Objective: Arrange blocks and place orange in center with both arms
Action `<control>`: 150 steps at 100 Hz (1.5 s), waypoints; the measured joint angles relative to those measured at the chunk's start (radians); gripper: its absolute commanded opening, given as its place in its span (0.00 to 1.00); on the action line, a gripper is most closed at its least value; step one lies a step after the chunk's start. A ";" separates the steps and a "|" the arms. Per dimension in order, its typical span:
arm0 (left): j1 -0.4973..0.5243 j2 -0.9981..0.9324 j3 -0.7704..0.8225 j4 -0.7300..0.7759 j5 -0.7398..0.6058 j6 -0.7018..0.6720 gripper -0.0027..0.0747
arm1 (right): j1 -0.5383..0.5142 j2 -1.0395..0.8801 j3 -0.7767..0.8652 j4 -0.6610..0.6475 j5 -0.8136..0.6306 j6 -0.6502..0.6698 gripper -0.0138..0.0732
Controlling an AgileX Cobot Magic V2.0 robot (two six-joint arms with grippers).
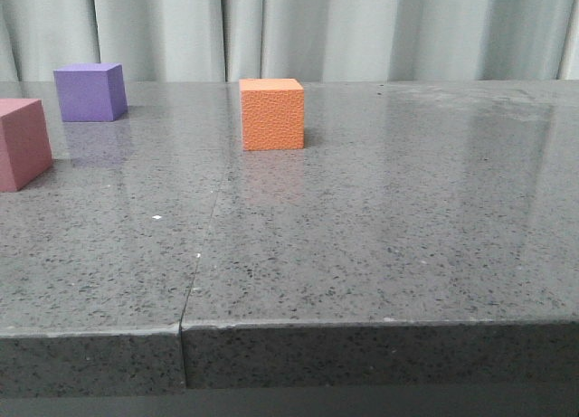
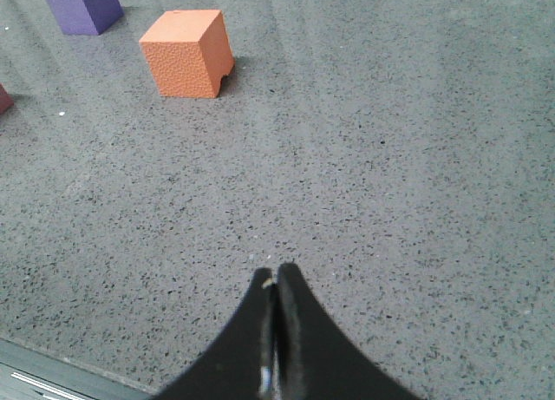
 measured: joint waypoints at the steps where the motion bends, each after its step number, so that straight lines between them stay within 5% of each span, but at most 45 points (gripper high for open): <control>1: 0.000 0.009 -0.006 0.000 0.009 0.000 0.10 | 0.000 0.000 0.000 0.000 0.000 0.000 0.08; 24: 0.000 0.273 -0.164 -0.005 0.054 0.025 0.86 | 0.000 0.000 0.000 0.000 0.000 0.000 0.08; 30: 0.000 0.327 -0.192 -0.021 0.056 0.026 0.97 | 0.000 0.000 0.000 0.000 0.000 0.000 0.08; 55: 0.000 0.530 -0.357 -0.194 0.109 0.154 0.88 | 0.000 0.000 0.000 0.000 0.000 0.000 0.08; 97: -0.002 0.895 -0.758 -0.811 0.526 1.000 0.88 | 0.000 0.000 0.000 0.000 0.000 0.000 0.08; 114: -0.073 1.022 -0.918 -0.763 0.576 1.151 0.88 | 0.000 0.000 0.000 0.000 0.000 0.000 0.08; 150: -0.300 1.248 -1.138 -0.599 0.612 1.178 0.88 | 0.000 0.000 0.000 0.000 0.000 0.000 0.08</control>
